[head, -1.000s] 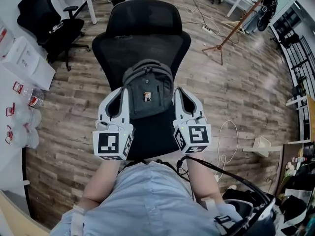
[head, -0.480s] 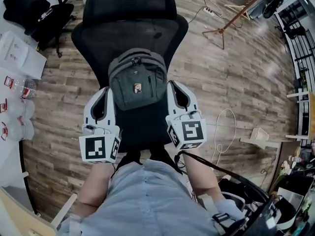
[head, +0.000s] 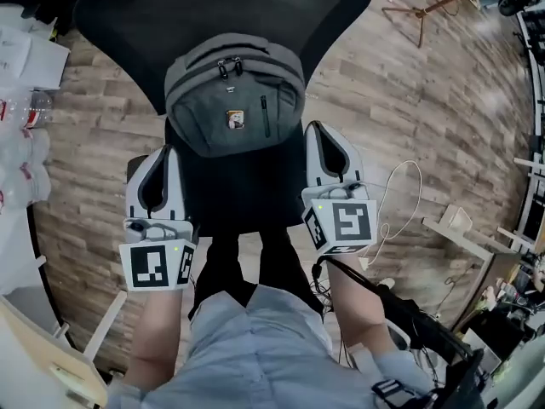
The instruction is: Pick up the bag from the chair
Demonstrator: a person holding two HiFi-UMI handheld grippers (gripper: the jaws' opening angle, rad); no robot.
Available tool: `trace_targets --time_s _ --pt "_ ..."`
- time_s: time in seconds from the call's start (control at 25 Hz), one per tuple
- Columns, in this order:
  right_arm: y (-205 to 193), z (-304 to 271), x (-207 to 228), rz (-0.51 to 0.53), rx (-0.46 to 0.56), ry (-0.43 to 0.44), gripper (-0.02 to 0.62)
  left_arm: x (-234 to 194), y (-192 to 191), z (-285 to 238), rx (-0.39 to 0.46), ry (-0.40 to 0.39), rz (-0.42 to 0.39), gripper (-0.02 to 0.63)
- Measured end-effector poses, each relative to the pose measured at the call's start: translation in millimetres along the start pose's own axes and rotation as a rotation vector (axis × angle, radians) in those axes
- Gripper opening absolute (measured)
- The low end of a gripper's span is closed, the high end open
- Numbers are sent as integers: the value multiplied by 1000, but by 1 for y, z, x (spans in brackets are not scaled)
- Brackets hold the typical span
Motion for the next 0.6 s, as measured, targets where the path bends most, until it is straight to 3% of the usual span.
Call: trace_targets --time_s 0.24,0.6 --pt "-55 -23 4 22 -87 22 3 -11 -57 -19 -78 53 72 2" --pt "-87 -52 17 5 -111 54 5 -30 -90 -42 -92 87 60 3"
Point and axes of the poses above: the fingertips, and each gripper's own axes: z backward along the fingers, x to its right, y out of its top, the point moved 9 cm from there along z, backward along the fingers, and after that the axes turned 9 degrees about z, right-handed, at the moved point
